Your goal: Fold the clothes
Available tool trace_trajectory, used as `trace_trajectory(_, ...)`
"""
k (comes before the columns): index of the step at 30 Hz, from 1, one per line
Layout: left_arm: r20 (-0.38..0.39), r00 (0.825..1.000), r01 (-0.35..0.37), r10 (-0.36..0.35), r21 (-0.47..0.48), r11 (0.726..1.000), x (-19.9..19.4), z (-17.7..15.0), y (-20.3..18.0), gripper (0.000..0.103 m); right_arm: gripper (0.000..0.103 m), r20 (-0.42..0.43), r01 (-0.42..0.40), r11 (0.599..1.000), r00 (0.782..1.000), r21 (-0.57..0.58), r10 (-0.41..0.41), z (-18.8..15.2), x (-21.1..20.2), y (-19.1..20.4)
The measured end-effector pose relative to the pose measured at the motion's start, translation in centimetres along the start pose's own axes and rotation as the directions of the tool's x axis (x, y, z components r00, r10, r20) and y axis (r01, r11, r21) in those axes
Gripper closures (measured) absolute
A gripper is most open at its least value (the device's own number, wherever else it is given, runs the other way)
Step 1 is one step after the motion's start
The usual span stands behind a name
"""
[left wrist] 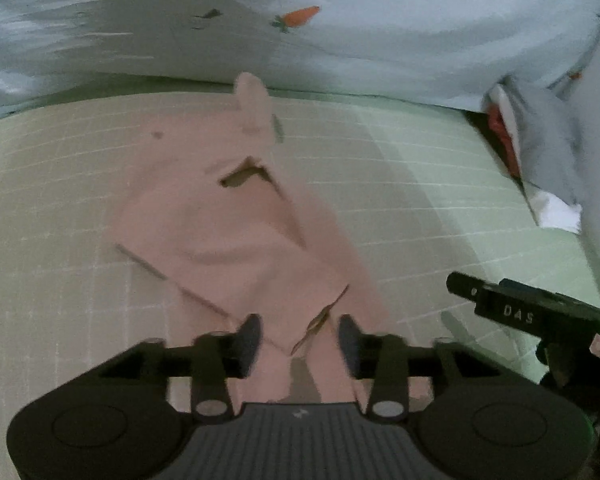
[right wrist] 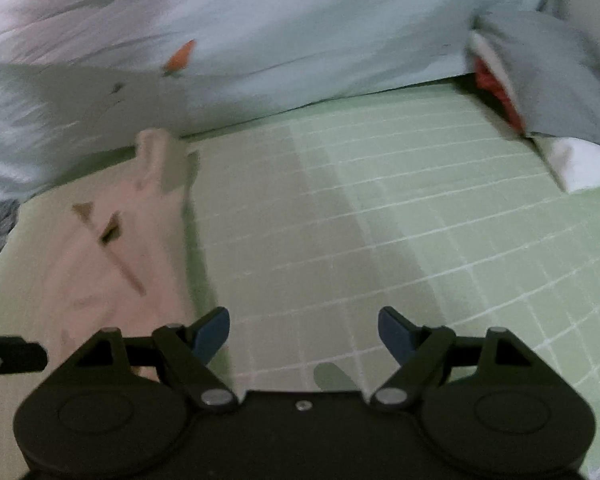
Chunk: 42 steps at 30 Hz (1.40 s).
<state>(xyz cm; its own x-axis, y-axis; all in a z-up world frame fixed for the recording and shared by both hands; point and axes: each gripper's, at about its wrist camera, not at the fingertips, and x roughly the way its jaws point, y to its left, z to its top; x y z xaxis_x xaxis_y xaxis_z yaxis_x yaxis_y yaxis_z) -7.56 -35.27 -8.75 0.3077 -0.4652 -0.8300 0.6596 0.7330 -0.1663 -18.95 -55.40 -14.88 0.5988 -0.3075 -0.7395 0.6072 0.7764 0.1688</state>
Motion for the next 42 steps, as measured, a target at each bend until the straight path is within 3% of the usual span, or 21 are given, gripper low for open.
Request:
trace_trajectory(6, 0.016, 0.986, -0.166, 0.166, -0.016, 0.986, -0.5, -1.5, 1.1, 0.022, 0.021, -0.004, -0.126, 0.969, 0.992, -0.214, 0.128, -0.5, 0.9, 4.7)
trace_trajectory(12, 0.006, 0.968, -0.249, 0.251, -0.088, 0.964, -0.2, -2.4, 2.9, 0.021, 0.021, -0.051, -0.261, 0.9, 0.964, -0.348, 0.26, -0.8, 3.4, 9.4)
trace_trajectory(16, 0.011, 0.96, -0.275, 0.28, -0.164, 0.947, -1.1, -3.8, 3.6, 0.021, 0.021, -0.067, -0.256, 0.88, 0.966, -0.4, 0.25, -0.7, 5.8, 11.9)
trace_trajectory(18, 0.016, 0.961, -0.267, 0.275, -0.203, 0.942, -1.7, -4.5, 3.9, 0.021, 0.022, -0.075, -0.25, 0.886, 0.968, -0.391, 0.24, -0.6, 6.8, 12.2)
trace_trajectory(19, 0.014, 0.962, -0.262, 0.271, -0.212, 0.941, -1.9, -4.9, 4.0, 0.021, 0.027, -0.081, -0.254, 0.889, 0.967, -0.382, 0.242, -0.6, 7.2, 12.2)
trace_trajectory(22, 0.001, 0.964, -0.26, 0.266, -0.222, 0.94, -2.2, -5.7, 4.2, 0.021, 0.071, -0.108, -0.292, 0.888, 0.957, -0.357, 0.271, -0.7, 7.5, 12.1)
trace_trajectory(24, 0.001, 0.964, -0.258, 0.266, -0.234, 0.937, -2.4, -6.1, 4.5, 0.021, 0.1, -0.109, -0.276, 0.885, 0.961, -0.376, 0.253, -1.2, 7.3, 12.3)
trace_trajectory(32, 0.012, 0.972, -0.225, 0.235, -0.24, 0.944, -1.8, -5.0, 5.2, 0.021, 0.103, -0.046, -0.299, 0.924, 0.954, -0.239, 0.296, -1.4, 2.4, 10.2)
trace_trajectory(42, -0.036, 0.983, -0.182, 0.178, -0.204, 0.962, -0.2, -5.4, 4.6, 0.021, 0.103, -0.086, -0.273, 0.961, 0.959, -0.039, 0.269, -5.5, -3.0, 5.8)
